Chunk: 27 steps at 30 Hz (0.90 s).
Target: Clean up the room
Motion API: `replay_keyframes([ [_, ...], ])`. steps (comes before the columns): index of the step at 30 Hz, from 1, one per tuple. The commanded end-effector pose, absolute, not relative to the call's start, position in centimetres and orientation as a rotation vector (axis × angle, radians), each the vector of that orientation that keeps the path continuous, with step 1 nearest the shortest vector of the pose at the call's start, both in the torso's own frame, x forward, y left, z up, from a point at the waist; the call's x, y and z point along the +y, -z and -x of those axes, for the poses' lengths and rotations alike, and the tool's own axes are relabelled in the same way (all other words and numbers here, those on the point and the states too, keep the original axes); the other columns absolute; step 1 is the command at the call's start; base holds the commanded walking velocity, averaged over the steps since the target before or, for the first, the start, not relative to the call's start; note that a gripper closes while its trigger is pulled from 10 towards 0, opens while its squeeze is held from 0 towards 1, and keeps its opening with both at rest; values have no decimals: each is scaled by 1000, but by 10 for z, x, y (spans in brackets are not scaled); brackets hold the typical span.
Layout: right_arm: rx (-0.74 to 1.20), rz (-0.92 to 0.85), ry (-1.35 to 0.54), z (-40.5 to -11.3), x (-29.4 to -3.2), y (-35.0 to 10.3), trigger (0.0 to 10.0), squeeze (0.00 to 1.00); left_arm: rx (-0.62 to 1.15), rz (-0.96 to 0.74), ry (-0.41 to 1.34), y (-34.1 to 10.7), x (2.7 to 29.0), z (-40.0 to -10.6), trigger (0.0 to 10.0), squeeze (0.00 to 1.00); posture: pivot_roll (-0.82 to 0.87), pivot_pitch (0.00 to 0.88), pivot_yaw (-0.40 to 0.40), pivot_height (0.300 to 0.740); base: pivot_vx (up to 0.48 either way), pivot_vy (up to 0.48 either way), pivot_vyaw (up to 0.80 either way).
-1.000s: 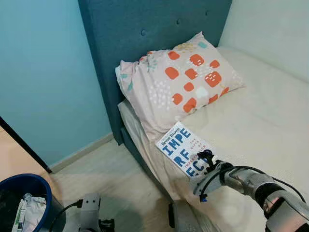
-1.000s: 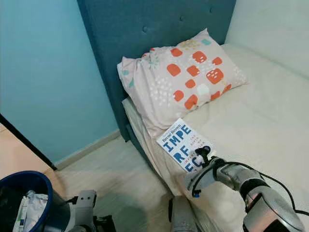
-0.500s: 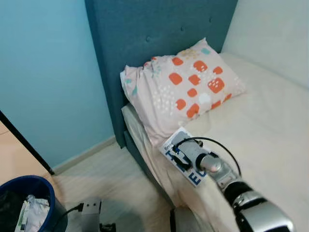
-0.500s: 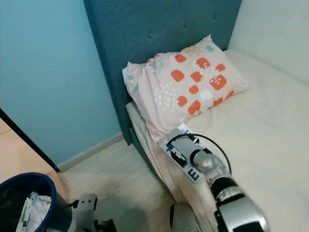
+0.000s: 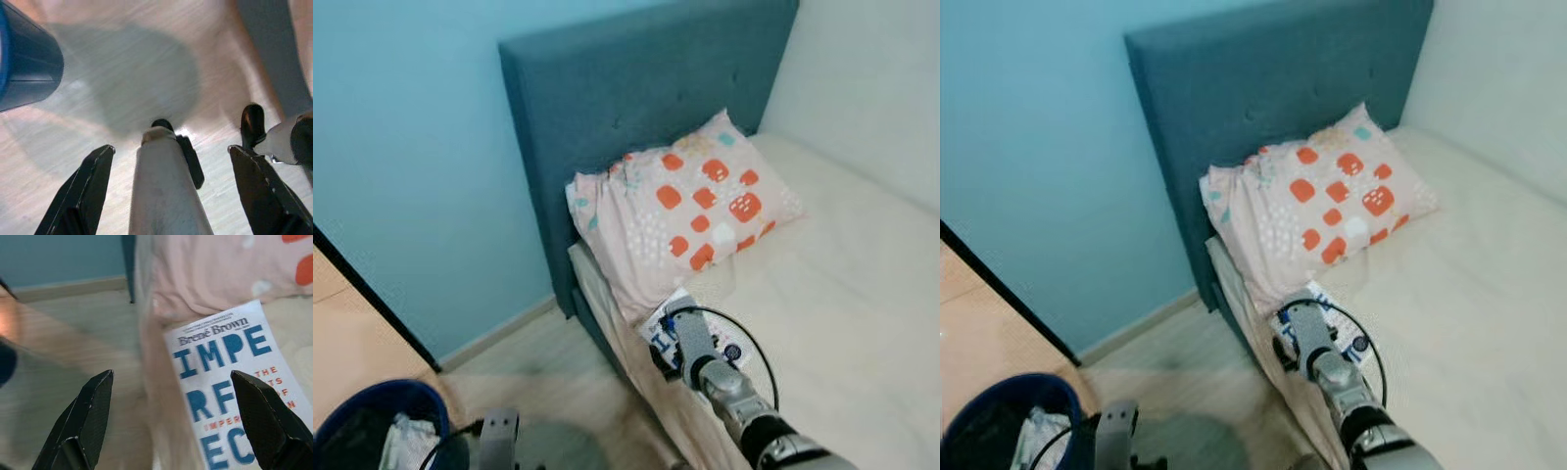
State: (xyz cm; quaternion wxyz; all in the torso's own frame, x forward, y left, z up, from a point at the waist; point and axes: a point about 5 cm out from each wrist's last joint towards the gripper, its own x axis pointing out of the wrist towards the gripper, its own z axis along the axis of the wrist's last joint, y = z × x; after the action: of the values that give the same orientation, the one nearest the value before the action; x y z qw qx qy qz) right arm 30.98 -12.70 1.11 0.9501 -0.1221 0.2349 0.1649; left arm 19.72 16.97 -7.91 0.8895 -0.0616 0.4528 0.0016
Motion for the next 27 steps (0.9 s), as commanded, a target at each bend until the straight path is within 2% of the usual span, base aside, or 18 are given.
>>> replay_keyframes([
  [1, 506, 259, -343, -306, -126, -6, 10000, 0, 966, 115, -16, 82, 174, -191, 10000, 0, -166, 72, 13, 717, 0, 0, 0],
  [9, 539, 285, -338, -304, -130, -3, 10000, 0, 971, 107, -11, 83, 171, -190, 10000, 0, -157, 69, 8, 740, 0, 0, 0],
  [10, 564, 358, -316, -302, -138, 0, 10000, 0, 974, 109, -14, 84, 172, -188, 10000, 0, -155, 68, 6, 740, 0, 0, 0],
  [12, 576, 395, -307, -301, -142, 2, 10000, 0, 977, 109, -17, 84, 172, -187, 10000, 0, -155, 68, 6, 740, 0, 0, 0],
  [13, 620, 458, -259, -296, -155, 8, 10000, 0, 980, 109, -23, 85, 173, -185, 10000, 0, -155, 66, 3, 740, 0, 0, 0],
  [16, 662, 499, -209, -291, -167, 13, 10000, 0, 981, 110, -28, 85, 174, -185, 10000, 0, -158, 62, 0, 740, 0, 0, 0],
  [18, 769, 474, -134, -274, -187, 27, 10000, 0, 988, 91, -47, 86, 178, -183, 10000, 0, -161, 54, -19, 740, 0, 0, 0],
  [19, 789, 362, -106, -269, -189, 31, 10000, 0, 990, 80, -64, 86, 180, -183, 10000, 0, -151, 55, -39, 740, 0, 0, 0],
  [20, 789, 362, -106, -269, -189, 31, 10000, 0, 990, 80, -64, 86, 180, -183, 10000, 0, -151, 55, -39, 740, 0, 0, 0],
  [22, 795, 160, -59, -265, -189, 33, 10000, 0, 985, 73, -114, 85, 183, -184, 10000, 0, -141, 50, -67, 740, 0, 0, 0],
  [23, 795, 160, -59, -265, -189, 33, 10000, 0, 985, 73, -114, 85, 183, -184, 10000, 0, -141, 50, -67, 740, 0, 0, 0],
  [24, 787, 125, -53, -265, -190, 33, 10000, 0, 982, 70, -141, 85, 185, -184, 10000, 0, -113, 53, -115, 740, 0, 0, 0],
  [27, 787, 113, -44, -265, -191, 33, 10000, 0, 970, 104, -195, 84, 186, -185, 10000, 0, -87, 63, -147, 740, 0, 0, 0],
])
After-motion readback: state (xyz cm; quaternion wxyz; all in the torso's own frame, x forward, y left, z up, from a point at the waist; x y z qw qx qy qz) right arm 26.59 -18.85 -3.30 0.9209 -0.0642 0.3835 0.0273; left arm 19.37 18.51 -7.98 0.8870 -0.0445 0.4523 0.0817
